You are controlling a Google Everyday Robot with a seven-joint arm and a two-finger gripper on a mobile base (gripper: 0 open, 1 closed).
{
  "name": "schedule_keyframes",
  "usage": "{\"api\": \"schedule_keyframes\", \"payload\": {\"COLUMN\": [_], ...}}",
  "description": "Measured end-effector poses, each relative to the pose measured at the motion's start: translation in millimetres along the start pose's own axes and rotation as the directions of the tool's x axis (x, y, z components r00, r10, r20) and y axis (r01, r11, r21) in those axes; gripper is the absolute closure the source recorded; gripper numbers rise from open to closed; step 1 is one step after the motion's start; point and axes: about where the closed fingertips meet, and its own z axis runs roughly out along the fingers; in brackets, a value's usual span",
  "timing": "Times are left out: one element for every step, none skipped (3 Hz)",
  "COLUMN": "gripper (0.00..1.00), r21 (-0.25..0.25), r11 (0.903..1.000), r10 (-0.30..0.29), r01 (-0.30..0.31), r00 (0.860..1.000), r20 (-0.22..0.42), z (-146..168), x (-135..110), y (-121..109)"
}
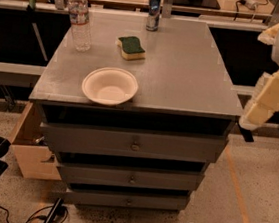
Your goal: Pick sponge
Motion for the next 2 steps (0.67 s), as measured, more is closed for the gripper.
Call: {"api": "schedule_keyframes", "payload": {"gripper": [0.0, 0.0], "r21": [0.106, 0.11], "r11": [0.9808, 0.9432], "r10": [0.14, 0.237], "r01": [-0.164, -0.314], "r00": [0.968, 0.866], "r20": [0.207, 0.441], "z": [11.7, 24.1], "x": [-29.0, -68.3], "y": [-59.6, -120.3]}}
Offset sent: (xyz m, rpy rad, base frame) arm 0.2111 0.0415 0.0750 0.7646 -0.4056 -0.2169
